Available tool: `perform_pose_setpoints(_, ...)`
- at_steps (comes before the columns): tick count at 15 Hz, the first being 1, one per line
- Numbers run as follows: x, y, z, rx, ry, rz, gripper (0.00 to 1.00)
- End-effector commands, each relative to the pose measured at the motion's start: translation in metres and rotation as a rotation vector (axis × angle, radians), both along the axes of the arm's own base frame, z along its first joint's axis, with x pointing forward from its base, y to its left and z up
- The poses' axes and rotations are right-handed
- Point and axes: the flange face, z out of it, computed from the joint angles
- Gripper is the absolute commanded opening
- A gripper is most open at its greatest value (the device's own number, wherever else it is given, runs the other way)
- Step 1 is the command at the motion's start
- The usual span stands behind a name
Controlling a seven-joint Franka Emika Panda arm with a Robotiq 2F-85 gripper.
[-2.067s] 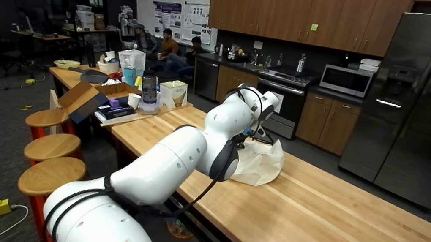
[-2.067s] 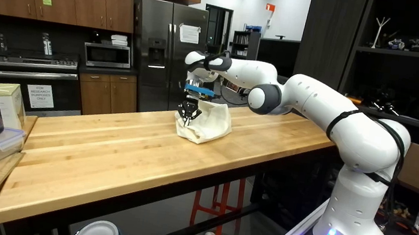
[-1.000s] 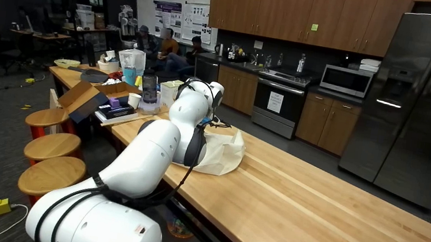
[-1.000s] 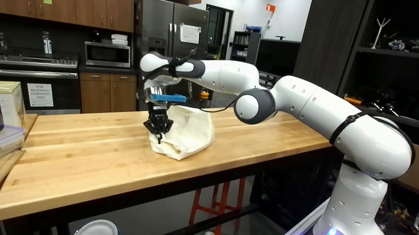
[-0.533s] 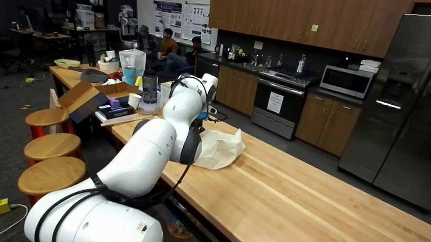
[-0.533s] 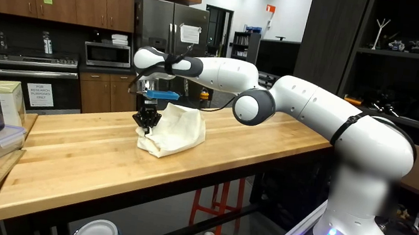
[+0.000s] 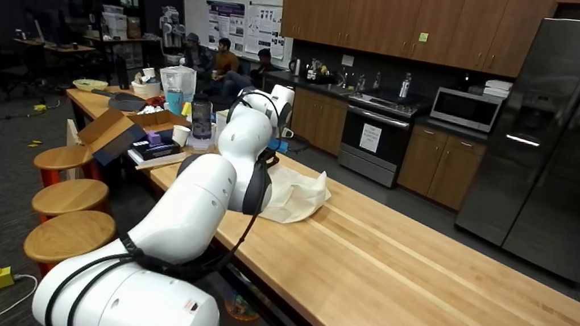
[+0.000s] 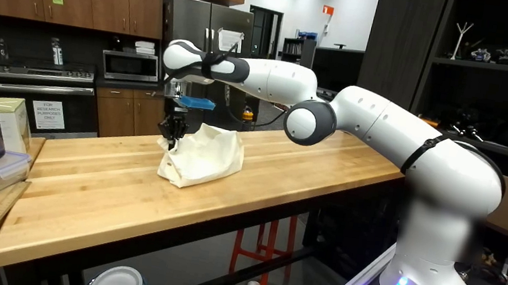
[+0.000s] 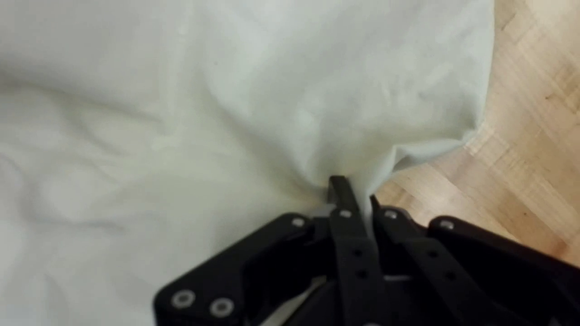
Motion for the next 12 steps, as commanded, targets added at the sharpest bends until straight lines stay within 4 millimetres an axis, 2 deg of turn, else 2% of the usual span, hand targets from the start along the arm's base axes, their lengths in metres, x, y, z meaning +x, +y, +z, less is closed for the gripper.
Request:
perform_pose_setpoints(1,-0.007,0.000,0.016,-0.036,-0.009,0.139,0.01)
perform_pose_setpoints(6,0.001,-0.008,0.005,-0.098,-0.036,0.079,0.01)
perform_pose_setpoints(12,0.019,-0.041,0.021,-0.119,-0.106,-0.076,0.01)
